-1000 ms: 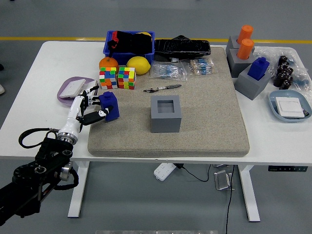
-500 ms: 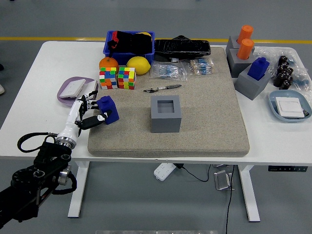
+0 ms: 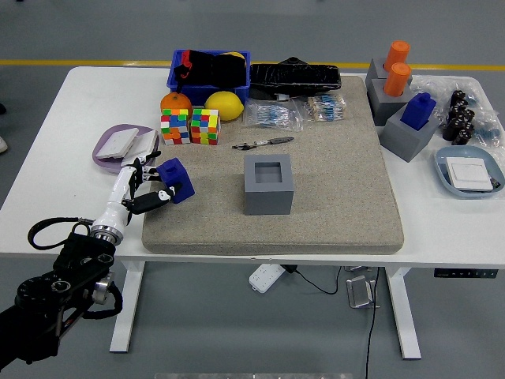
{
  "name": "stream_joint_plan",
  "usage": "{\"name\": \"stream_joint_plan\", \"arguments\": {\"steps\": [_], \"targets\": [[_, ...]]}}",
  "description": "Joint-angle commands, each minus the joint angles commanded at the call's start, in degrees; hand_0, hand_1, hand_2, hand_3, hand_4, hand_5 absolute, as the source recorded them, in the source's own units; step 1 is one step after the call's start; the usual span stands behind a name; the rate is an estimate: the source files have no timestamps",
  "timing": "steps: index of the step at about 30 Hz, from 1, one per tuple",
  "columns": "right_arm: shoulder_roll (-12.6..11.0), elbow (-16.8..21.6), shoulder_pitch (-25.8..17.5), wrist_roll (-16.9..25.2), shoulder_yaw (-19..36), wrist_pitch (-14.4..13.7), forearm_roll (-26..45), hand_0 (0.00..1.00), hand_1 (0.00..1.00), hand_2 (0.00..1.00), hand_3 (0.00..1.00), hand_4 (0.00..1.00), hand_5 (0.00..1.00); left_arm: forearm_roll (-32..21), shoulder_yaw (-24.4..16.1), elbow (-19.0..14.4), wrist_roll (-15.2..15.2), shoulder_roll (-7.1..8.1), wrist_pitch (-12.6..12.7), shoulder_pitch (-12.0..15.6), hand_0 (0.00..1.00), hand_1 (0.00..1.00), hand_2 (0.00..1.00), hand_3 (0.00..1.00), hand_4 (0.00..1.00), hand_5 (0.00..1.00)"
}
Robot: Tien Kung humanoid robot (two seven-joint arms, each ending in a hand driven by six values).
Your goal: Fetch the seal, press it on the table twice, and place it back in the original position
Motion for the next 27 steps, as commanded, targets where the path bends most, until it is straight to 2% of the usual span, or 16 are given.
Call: {"name": "stream_joint_plan", "arguments": {"steps": [7,11,18,27], "targets": [[0.03,-0.06,-0.09,-0.04,0.41,0.0,-0.39,0.869,0.732,0.713,0.714,0.828,0.507,0.06,-0.32,-0.85,0.0,0.14,0.09,-0.24,0.829,0.539,0.455,0.846,0.725,0.002],[0.01,-0.02,0.04,0.01,0.28,-0.01,-0.17,0.869,0.732,0.712,0.714,0.827,0.508,0.7,-1.36,-2.26,0.18,0.21,0.27,-1.48,0.829,0.539,0.455,0.845,0.727,0.002],[-0.12,-0.03,0.1,0.0,0.25,-0.01,0.05,0.869,0.732,0.713,0.714,0.828,0.508,2.76,-1.83,-6.52,2.32,1.09,-0.15,-5.82,0.829,0.541,0.454,0.846,0.725,0.002],[-0.31,-0.06,0.22,-0.06,-0.12,-0.04,0.57,0.869,0.732,0.713,0.714,0.828,0.508,5.09,2.66,-11.25,6.82,1.35,-2.53,-11.72,0.833,0.542,0.454,0.849,0.723,0.002]]}}
